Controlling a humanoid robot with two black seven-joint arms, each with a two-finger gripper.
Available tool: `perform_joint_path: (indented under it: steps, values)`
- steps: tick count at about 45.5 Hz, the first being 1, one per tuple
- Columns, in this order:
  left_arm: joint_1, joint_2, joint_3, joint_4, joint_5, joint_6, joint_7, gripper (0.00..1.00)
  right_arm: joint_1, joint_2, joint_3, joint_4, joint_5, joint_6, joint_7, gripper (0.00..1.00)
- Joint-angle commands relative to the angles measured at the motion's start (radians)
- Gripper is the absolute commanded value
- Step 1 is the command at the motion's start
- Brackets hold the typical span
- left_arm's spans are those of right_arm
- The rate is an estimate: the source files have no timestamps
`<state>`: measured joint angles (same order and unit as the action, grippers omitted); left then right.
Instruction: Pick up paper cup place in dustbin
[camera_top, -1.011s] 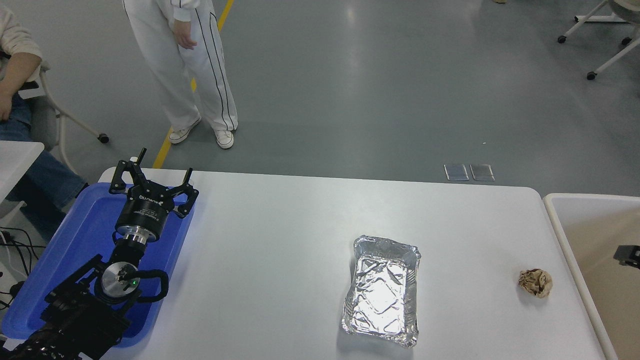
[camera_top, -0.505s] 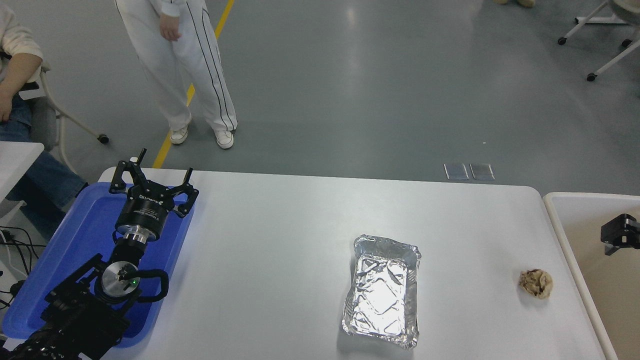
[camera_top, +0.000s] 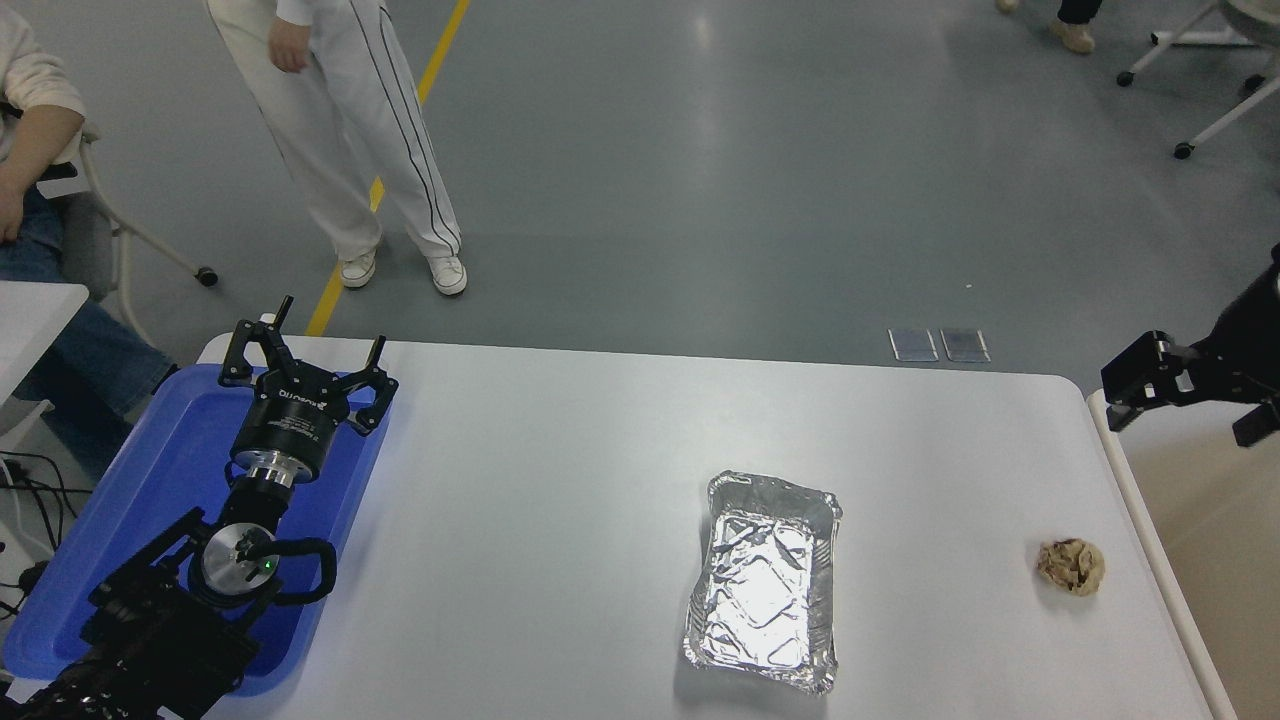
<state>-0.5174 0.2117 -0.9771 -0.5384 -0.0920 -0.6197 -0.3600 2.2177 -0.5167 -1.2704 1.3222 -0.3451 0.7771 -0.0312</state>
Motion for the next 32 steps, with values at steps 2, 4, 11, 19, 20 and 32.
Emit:
perform_joint_path:
  steps: [2,4,11,19,20,32]
  values:
    - [0.0,0.0,0.0,0.0,0.0,0.0,0.0,1.0,0.158,0.11,0.029,0.023,0.003,0.008,0.001,1.0]
    - [0.0,0.0,0.0,0.0,0.0,0.0,0.0,1.0,0.186,0.133,0.02,0.022,0.003,0.008,0.001,1.0]
    - [0.0,0.0,0.0,0.0,0.0,0.0,0.0,1.0,0.212,0.198,0.006,0.022,0.005,0.008,0.001,1.0]
    - [0.0,0.0,0.0,0.0,0.0,0.002,0.0,1.0,0.203,0.224,-0.021,0.019,0.044,0.008,0.001,1.0]
    - [0.0,0.0,0.0,0.0,0.0,0.0,0.0,1.0,0.201,0.224,-0.033,0.019,0.066,0.008,0.001,1.0]
    - [0.0,0.0,0.0,0.0,0.0,0.0,0.0,1.0,0.174,0.225,-0.086,0.014,0.138,0.008,-0.006,1.0]
